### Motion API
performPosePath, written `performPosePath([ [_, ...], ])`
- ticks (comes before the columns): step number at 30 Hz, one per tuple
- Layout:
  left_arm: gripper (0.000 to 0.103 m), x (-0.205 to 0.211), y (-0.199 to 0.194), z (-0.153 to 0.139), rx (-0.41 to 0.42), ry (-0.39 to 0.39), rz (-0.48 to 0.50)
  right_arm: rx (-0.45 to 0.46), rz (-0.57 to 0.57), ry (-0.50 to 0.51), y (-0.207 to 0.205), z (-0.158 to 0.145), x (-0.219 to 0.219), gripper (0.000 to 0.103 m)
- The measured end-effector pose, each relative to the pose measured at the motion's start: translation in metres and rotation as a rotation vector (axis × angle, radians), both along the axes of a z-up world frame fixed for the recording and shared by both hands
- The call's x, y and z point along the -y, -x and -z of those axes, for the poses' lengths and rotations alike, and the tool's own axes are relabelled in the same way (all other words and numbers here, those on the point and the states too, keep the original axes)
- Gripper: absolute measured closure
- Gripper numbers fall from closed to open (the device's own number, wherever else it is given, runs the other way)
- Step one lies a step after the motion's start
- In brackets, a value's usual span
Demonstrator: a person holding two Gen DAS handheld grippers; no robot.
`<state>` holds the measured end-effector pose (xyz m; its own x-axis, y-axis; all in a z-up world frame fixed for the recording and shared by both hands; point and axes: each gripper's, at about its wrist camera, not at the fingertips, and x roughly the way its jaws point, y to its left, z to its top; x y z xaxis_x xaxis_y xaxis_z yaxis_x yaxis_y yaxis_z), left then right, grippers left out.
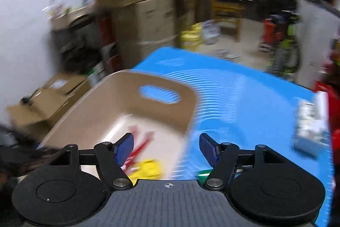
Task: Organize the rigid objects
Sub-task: 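Carry the yellow part into the bin with the right tool and release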
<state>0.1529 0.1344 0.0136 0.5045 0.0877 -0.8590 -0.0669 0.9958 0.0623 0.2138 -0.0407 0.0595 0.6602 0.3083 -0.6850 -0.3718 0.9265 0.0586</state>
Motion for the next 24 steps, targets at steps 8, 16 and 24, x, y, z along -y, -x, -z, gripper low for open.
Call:
performPosePath([
  [8,0.097,0.000,0.000,0.000,0.000,-0.001,0.001,-0.125,0.102,0.120,-0.031,0.071,0.049,0.029],
  [16,0.097,0.000,0.000,0.000,0.000,0.000,0.001,-0.215,0.093,0.161,-0.041,0.126,0.043,0.043],
  [24,0.097,0.000,0.000,0.000,0.000,0.001,0.000,-0.126,0.105,0.141,-0.025,0.108,0.042,0.049],
])
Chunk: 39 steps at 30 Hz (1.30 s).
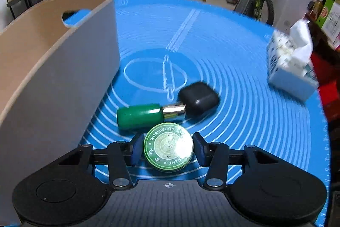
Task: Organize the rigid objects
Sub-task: 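Carry the yellow part into the bin with the right tool and release, then lower the green tin into the bin with the right tool and release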
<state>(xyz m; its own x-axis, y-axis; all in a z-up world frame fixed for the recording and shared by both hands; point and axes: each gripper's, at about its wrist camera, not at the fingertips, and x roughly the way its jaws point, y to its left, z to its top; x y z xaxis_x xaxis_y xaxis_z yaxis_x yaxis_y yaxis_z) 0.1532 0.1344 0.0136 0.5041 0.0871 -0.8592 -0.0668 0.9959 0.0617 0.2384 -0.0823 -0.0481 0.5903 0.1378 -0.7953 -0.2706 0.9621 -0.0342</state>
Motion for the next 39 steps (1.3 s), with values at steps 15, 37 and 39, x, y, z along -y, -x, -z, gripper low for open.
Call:
performPosePath([
  [15,0.097,0.000,0.000,0.000,0.000,-0.001,0.001,0.106,-0.359,-0.127,0.047,-0.094,-0.105,0.049],
  [37,0.097,0.001,0.000,0.000,-0.002,-0.009,0.001,0.186,-0.150,-0.070,-0.007,-0.102,-0.042,0.032],
  [39,0.097,0.001,0.000,0.000,-0.002,-0.009,0.002,0.149,-0.067,-0.019,-0.030,-0.084,-0.020,0.032],
])
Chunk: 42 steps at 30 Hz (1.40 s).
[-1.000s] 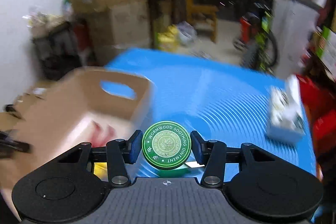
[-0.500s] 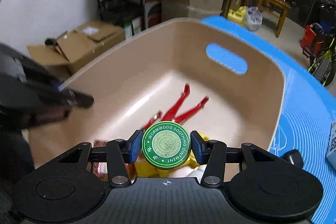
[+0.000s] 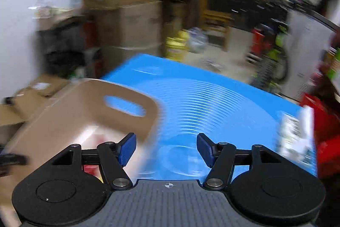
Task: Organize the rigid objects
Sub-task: 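Lower the green tin into the bin with the right tool and release, then grasp the black earbud case with the right tool, then drop the black earbud case into the bin with the right tool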
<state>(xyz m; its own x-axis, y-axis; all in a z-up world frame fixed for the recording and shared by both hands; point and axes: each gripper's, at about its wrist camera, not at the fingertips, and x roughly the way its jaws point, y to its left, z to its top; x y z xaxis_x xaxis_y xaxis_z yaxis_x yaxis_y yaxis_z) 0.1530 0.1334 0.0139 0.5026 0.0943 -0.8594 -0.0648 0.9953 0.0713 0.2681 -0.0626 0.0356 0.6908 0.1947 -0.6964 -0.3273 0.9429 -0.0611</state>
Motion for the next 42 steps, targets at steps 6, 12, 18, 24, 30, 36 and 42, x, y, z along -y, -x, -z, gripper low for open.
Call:
performPosePath([
  [6,0.097,0.000,0.000,0.000,0.000,-0.001,0.000,-0.132,0.118,0.072,-0.039,0.071,0.035,0.035],
  [12,0.097,0.001,-0.001,0.000,-0.001,-0.002,0.000,-0.179,0.146,0.017,-0.047,0.110,0.039,0.044],
  [18,0.097,0.001,-0.001,0.001,0.000,-0.002,0.001,-0.113,0.164,0.042,-0.031,0.106,0.038,0.045],
  [24,0.097,0.001,-0.001,0.001,0.000,-0.001,0.000,0.034,0.107,-0.072,0.006,0.040,0.034,0.045],
  [30,0.097,0.000,0.000,0.001,0.000,-0.002,-0.005,0.095,-0.138,-0.119,0.047,-0.023,-0.029,0.045],
  [36,0.097,0.000,0.000,0.001,-0.001,-0.001,-0.008,0.032,-0.318,-0.069,0.071,-0.015,-0.098,0.044],
  [42,0.097,0.000,-0.001,0.001,-0.001,-0.001,-0.007,-0.098,-0.405,0.058,0.083,0.020,-0.147,0.045],
])
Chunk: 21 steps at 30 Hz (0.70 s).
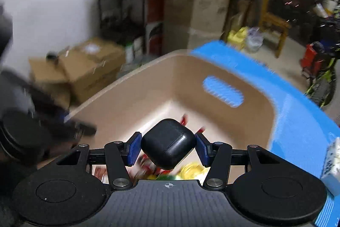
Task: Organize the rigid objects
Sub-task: 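Drop the black earbud case into the bin with the right tool, then grasp the green tube with the right tool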
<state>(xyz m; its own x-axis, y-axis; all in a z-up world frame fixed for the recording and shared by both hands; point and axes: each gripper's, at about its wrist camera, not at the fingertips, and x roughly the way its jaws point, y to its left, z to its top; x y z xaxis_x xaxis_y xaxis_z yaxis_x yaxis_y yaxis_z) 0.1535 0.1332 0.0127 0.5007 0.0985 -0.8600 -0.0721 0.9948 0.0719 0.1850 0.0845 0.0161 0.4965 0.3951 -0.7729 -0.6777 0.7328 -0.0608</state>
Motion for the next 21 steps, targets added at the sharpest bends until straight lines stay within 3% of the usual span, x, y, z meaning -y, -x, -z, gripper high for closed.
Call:
performPosePath([
  [3,0.097,0.000,0.000,0.000,0.000,0.001,0.000,-0.057,0.008,0.041,-0.006,0.016,-0.004,0.043],
  [6,0.097,0.000,0.000,0.000,0.000,-0.001,-0.001,-0.060,0.033,0.006,-0.005,0.015,0.009,0.036],
  [13,0.097,0.002,0.000,0.000,0.001,-0.003,0.001,0.027,0.234,-0.170,-0.020,-0.031,0.079,0.029],
  [18,0.097,0.004,0.000,0.001,-0.001,0.000,0.000,0.038,0.438,-0.131,-0.050,-0.029,0.127,0.029],
  [21,0.097,0.004,0.000,0.001,-0.001,0.000,0.000,0.006,0.527,-0.050,-0.069,-0.002,0.141,0.029],
])
